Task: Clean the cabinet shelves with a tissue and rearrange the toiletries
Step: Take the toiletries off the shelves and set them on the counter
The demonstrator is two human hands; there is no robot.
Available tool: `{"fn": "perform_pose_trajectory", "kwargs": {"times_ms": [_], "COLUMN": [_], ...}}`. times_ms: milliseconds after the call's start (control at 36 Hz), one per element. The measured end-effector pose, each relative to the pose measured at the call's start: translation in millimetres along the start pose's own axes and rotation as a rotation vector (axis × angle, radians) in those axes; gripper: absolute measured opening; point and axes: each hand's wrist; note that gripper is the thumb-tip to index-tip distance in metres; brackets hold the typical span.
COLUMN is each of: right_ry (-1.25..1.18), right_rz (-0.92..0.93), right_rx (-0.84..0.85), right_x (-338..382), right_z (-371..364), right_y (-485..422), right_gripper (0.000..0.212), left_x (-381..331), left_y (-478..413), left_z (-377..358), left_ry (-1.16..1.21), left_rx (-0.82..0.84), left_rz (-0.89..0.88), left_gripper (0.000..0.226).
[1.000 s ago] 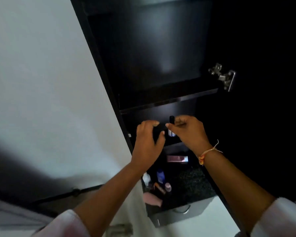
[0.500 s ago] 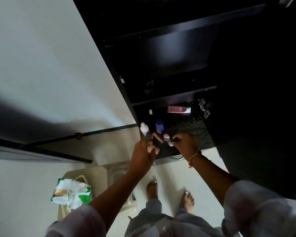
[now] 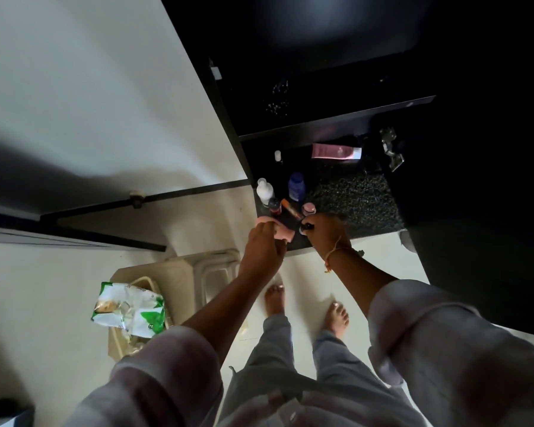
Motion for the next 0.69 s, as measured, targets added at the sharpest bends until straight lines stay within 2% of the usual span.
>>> {"fn": "perform_pose_trajectory", "kwargs": {"times_ms": [222, 528, 639, 694], "right_ry": [0.052, -0.012, 0.0, 0.029], "right_rz": [0.001, 0.056, 0.077, 0.078], "right_rx": [0.001, -0.04, -0.165, -0.253], "right_x": [4.1, 5.4, 0.5, -3.5], "right_z": [-8.6, 5.4, 24.7, 37.7], "right_y": [-5.5, 19.7, 22.2, 15.0], "right_gripper": [0.018, 0.037, 0.028, 0.023], "left_x": [0.4, -21.7, -40.4, -52.3], "left_y": [-4.5, -12.0, -19.5, -28.9], "left_z": [-3.8, 6.7, 16.6, 24.7], "left_ry": [-0.01, 0.006, 0.066, 0.053], "left_rx": [0.011, -0.009, -0.104, -0.112], "left_rz": [-0.015, -0.107, -0.142, -0.186], "left_gripper": [0.032, 0.037, 0.019, 0.021]}}
Point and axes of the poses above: each hand's wrist, its own y-axis away from the middle knuckle, its own z-axis out of the back of the hand, x = y × z, and after that the axes turned 6 degrees about z, right-handed
